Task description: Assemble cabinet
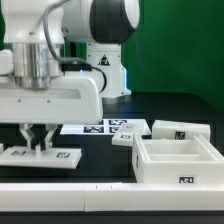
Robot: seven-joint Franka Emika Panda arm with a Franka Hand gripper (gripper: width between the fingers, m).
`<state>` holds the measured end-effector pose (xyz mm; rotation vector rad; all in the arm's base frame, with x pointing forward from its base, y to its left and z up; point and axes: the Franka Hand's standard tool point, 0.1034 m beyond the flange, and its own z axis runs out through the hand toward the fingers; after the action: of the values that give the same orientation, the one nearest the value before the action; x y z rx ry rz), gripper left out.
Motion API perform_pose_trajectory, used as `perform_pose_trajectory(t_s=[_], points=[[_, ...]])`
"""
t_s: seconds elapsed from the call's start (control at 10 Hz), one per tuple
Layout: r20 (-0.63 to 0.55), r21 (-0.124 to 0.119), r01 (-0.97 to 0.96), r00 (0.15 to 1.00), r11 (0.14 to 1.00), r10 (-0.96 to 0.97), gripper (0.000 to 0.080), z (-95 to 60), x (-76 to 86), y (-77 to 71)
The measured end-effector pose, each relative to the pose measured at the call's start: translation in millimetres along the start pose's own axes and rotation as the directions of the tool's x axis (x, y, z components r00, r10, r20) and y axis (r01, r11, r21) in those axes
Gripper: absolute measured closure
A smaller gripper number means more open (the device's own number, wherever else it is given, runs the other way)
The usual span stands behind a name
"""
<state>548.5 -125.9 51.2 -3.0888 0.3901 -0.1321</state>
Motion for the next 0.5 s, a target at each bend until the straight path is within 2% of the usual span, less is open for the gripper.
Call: perform_pose_trajectory(t_s=[0.2,0.3,0.5], points=[[-0.001,0.017,-0.133,0.991,0.991,0.133,0.0738,-20.4,-15.8,-33.7],[-0.006,0.019,-0.121,0.993,0.992,0.121,0.0738,-22.3,-13.8,-41.0],[-0.002,0.016,-0.123,0.992,0.992,0.123,0.0737,-20.0,-15.0,-38.3]])
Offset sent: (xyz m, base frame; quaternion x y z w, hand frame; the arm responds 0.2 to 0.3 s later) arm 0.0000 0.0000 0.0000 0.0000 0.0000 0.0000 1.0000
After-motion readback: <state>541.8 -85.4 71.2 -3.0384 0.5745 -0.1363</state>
